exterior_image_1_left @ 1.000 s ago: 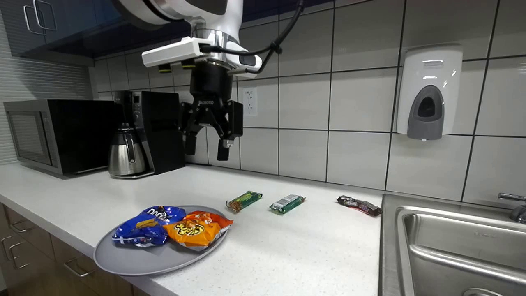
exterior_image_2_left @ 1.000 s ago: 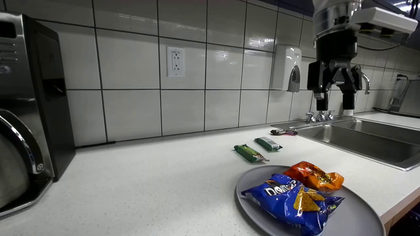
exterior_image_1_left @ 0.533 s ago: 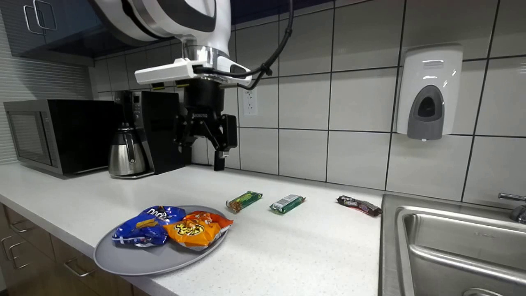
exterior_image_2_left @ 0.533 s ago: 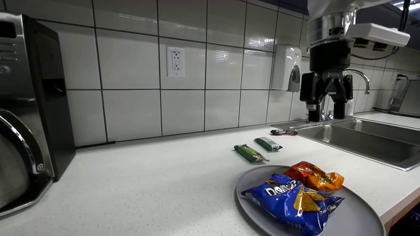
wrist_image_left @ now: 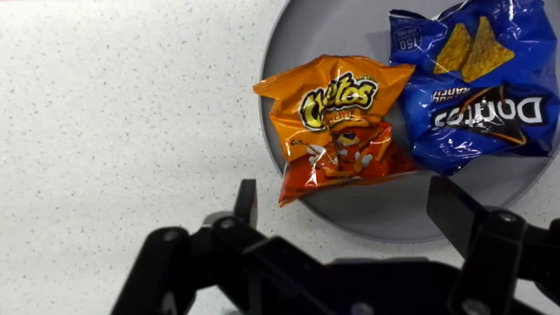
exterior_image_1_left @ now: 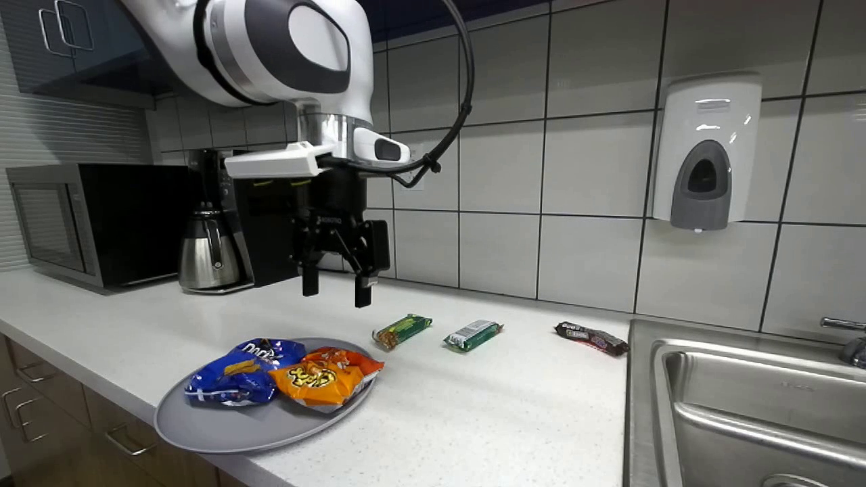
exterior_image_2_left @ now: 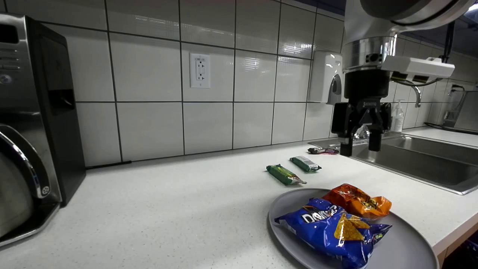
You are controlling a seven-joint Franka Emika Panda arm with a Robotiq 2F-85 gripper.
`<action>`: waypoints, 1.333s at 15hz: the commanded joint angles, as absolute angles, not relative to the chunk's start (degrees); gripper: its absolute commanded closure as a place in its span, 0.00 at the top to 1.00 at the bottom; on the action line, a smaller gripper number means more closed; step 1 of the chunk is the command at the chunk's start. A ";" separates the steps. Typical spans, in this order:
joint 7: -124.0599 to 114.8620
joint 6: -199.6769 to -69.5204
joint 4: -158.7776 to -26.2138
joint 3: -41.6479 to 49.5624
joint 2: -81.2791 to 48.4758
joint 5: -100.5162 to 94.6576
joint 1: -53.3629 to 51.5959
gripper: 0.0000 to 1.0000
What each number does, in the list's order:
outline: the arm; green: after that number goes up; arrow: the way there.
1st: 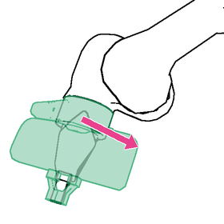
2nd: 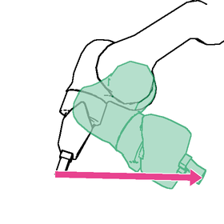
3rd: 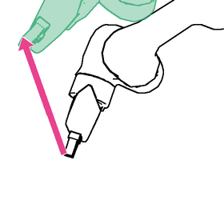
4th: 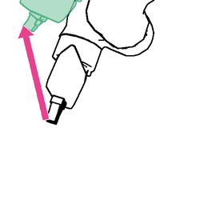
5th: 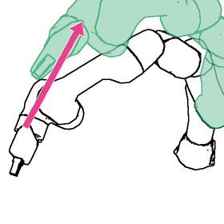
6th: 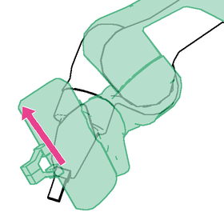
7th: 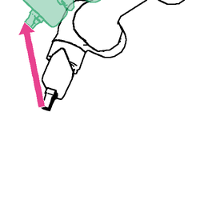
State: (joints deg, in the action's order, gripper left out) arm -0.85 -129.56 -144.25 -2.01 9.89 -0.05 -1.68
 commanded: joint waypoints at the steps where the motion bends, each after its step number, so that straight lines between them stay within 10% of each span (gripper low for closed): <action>1: -4.97 -134.29 -145.65 -3.02 8.76 -2.23 -1.62 1.00; 20: -10.87 -136.28 -147.69 -3.40 6.11 -4.72 -2.42 1.00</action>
